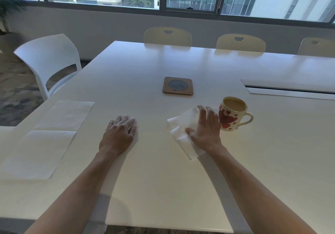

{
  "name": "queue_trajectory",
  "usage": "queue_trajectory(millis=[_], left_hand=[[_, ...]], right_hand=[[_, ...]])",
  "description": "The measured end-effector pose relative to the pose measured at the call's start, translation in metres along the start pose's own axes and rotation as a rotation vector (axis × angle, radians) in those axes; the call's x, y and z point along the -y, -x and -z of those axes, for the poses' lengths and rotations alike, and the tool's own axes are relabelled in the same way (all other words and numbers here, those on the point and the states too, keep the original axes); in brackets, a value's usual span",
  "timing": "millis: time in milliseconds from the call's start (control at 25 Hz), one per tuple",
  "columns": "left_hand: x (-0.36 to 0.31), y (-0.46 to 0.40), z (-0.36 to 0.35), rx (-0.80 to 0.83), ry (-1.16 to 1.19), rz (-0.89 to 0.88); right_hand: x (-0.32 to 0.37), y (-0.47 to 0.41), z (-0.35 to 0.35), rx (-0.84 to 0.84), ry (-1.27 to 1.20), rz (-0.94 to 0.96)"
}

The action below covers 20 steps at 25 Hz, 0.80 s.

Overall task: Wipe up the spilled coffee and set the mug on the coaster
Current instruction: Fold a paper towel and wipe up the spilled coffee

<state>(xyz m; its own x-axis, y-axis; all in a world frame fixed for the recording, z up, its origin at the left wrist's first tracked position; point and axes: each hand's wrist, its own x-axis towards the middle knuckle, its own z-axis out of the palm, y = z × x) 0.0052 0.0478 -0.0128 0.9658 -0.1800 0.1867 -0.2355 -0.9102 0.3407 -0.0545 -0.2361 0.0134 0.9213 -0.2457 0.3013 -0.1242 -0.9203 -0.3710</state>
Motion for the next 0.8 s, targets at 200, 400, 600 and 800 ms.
queue_trajectory(millis=[200,400,600,800], left_hand=[[0.001,0.0,0.0,0.004,0.007,0.015],[0.001,0.0,0.0,-0.001,0.012,0.011],[0.0,0.0,-0.001,0.0,0.003,0.015],[-0.001,0.001,-0.001,-0.001,-0.003,0.015]], right_hand=[[0.004,0.007,-0.008,-0.019,0.135,0.137],[0.009,0.005,-0.016,0.311,0.178,0.032],[0.013,-0.002,-0.021,0.416,0.168,-0.018],[0.021,-0.017,-0.026,0.416,0.127,0.004]])
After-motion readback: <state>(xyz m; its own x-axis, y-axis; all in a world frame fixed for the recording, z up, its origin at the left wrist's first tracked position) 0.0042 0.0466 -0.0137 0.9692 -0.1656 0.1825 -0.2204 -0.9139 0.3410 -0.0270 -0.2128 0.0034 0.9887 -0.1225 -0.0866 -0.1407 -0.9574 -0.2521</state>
